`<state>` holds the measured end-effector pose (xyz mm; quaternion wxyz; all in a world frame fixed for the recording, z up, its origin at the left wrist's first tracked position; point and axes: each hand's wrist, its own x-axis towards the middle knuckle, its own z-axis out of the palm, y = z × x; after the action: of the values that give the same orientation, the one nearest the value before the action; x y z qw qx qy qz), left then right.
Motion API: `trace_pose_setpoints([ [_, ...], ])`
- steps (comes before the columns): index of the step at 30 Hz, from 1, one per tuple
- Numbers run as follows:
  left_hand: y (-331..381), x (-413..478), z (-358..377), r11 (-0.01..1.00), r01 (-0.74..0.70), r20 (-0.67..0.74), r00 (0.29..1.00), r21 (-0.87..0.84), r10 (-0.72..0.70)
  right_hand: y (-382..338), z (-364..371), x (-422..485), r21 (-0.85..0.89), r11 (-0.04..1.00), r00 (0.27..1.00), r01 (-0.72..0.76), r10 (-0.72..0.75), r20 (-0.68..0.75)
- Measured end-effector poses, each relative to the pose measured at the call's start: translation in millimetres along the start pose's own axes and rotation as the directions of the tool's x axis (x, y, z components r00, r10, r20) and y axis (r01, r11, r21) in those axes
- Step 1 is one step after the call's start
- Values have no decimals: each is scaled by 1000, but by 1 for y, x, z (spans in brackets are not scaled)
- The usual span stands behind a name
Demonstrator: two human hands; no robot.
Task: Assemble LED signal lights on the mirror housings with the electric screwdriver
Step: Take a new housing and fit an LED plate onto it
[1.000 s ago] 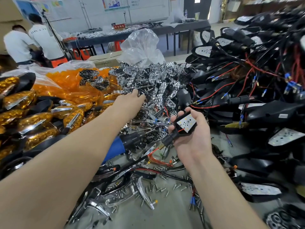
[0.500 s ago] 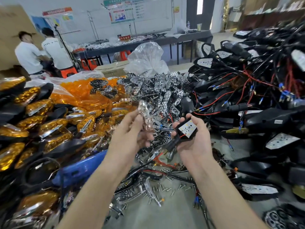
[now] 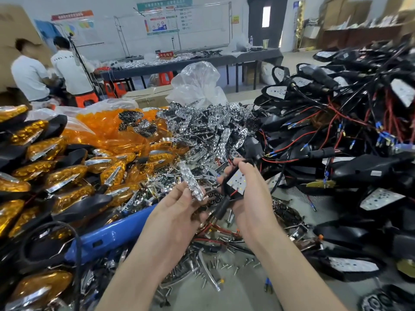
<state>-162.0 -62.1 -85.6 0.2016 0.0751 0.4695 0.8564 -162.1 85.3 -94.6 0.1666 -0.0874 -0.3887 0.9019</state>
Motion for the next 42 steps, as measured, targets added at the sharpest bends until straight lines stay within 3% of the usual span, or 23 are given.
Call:
trace_pose_setpoints([
  [5, -7, 4, -2, 987, -72, -13, 997, 145, 75, 7, 2, -2, -65, 997, 1000, -28, 28, 4],
  [13, -13, 6, 5, 972, -74, -46, 995, 222, 87, 8, 4, -10, -58, 993, 995, -100, 101, 15],
  [17, -5, 10, 2, 980, -55, -58, 996, 190, 67, 3, 6, -9, 62, 991, 993, -118, 117, 28],
  [21, 10, 15, 0, 993, -42, -175, 983, 115, 62, -7, 1, -5, 186, 979, 995, -87, 74, 73],
  [24, 8, 10, -3, 983, -52, -267, 959, 177, 98, -17, -4, -4, 251, 965, 992, -72, 44, 117],
  [29, 7, 5, -8, 912, -69, -209, 964, 405, 166, -21, -6, 1, 297, 953, 997, -66, 50, 62],
  [31, 7, 0, -7, 736, -140, -119, 950, 662, 288, -21, -7, 3, 315, 948, 998, -57, 48, 36],
  [33, 5, -7, -5, 382, -186, 43, 934, 906, 354, -21, -8, 4, 330, 943, 999, -48, 42, 24],
  [35, 1, -12, -1, 43, -198, 175, 935, 979, 309, -20, -8, 5, 340, 939, 999, -44, 37, 27],
  [37, -3, -14, 3, -186, -158, 210, 929, 970, 304, -19, -8, 4, 350, 936, 999, -44, 40, 19],
  [39, -8, -14, 7, -321, -175, 287, 894, 931, 345, -18, -7, 4, 354, 934, 999, -44, 43, 9],
  [42, -12, -12, 8, -395, -235, 389, 843, 888, 372, -17, -6, 3, 346, 937, 999, -41, 45, -4],
])
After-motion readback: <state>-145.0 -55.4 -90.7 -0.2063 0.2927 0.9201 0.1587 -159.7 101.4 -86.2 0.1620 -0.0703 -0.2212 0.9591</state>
